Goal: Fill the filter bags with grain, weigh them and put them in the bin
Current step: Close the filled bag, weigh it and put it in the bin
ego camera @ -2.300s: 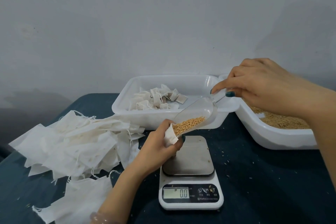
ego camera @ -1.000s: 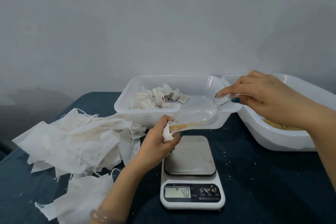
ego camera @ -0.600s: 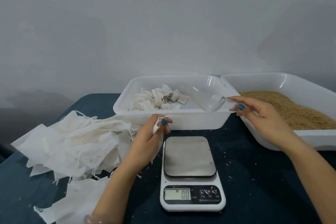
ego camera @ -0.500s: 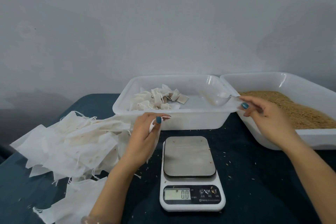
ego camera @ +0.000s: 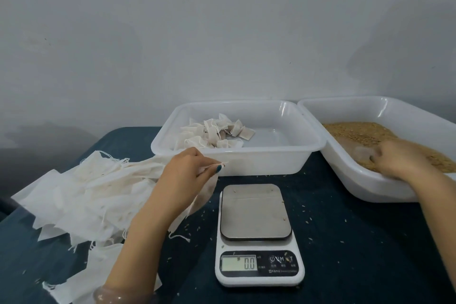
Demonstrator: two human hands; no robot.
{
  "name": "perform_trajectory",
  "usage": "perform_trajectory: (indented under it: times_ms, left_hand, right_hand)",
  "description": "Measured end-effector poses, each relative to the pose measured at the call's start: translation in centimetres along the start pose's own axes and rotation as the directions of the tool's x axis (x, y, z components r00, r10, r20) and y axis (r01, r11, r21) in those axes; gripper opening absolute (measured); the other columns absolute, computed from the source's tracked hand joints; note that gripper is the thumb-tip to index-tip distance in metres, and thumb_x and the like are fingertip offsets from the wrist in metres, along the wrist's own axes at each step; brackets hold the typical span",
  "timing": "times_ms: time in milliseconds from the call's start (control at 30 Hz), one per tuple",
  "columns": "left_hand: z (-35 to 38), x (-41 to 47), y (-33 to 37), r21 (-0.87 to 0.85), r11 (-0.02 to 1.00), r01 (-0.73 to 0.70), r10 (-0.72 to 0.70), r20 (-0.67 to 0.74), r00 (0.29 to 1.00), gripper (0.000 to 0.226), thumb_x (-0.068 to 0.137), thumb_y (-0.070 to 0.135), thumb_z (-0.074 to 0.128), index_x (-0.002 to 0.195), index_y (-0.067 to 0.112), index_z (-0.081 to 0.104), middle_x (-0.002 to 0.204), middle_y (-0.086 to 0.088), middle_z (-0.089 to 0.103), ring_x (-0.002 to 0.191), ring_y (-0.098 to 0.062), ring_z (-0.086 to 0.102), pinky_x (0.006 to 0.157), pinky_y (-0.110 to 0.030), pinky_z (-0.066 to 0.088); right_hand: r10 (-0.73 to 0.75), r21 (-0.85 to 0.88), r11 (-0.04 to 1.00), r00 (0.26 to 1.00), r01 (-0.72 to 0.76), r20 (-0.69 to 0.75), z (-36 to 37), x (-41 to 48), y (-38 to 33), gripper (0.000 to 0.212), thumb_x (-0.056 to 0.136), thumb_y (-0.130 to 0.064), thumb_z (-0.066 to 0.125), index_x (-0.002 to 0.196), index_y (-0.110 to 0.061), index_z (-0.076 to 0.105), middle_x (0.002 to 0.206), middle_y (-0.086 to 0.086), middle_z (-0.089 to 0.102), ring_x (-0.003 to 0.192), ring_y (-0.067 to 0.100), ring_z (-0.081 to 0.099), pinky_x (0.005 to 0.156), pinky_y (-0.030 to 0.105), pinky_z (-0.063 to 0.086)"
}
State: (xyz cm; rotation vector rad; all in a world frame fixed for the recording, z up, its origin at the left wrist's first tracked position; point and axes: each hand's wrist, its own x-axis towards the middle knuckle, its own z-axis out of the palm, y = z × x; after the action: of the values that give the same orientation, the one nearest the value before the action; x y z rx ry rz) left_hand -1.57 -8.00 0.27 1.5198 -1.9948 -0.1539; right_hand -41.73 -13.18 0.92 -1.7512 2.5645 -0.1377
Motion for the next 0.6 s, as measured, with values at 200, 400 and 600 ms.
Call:
perform_trajectory:
  times_ms: [200,400,600]
  left_hand:
    - [-0.3,0.0,0.3,-0.019,0.999,-0.032,0.030,-0.097,0.995,0.013,0.090,0.034,0.069,0.085,0.027,0.079,0.078,0.013,0.072,0.078,-0.005,0.063,0.071,-0.025,0.048]
    - [0.1,1.1,3.0,-0.162,0.974,-0.161,0.132,-0.176,0.975,0.017,0.095,0.031,0.065,0.083,0.022,0.072,0.071,0.013,0.068,0.072,-0.004,0.061,0.067,-0.019,0.045]
    - [2.7,1.7,4.2,-0.585,0.806,-0.091,0.133,0.031,0.991,0.020,0.097,0.016,0.063,0.082,0.027,0.071,0.070,0.011,0.069,0.062,0.005,0.062,0.054,-0.009,0.047]
  right_hand:
    - [-0.147,-0.017,0.989,0.966,0.147,-0.211,-0.4,-2.6,-2.9,0.024,0.099,-0.023,0.046,0.094,-0.008,0.063,0.102,0.015,0.063,0.095,0.033,0.057,0.085,0.041,0.050]
    - [-0.539,0.340,0.696,0.773,0.632,-0.334,0.4,-8.8,-10.4,0.023,0.098,-0.031,0.054,0.116,-0.034,0.066,0.108,-0.015,0.066,0.105,0.012,0.054,0.089,0.037,0.045]
    - [-0.529,0.474,0.661,0.809,0.582,-0.257,5.4,-9.2,-13.3,0.019,0.100,-0.034,0.045,0.084,-0.036,0.054,0.073,-0.015,0.060,0.068,0.004,0.055,0.055,0.027,0.037]
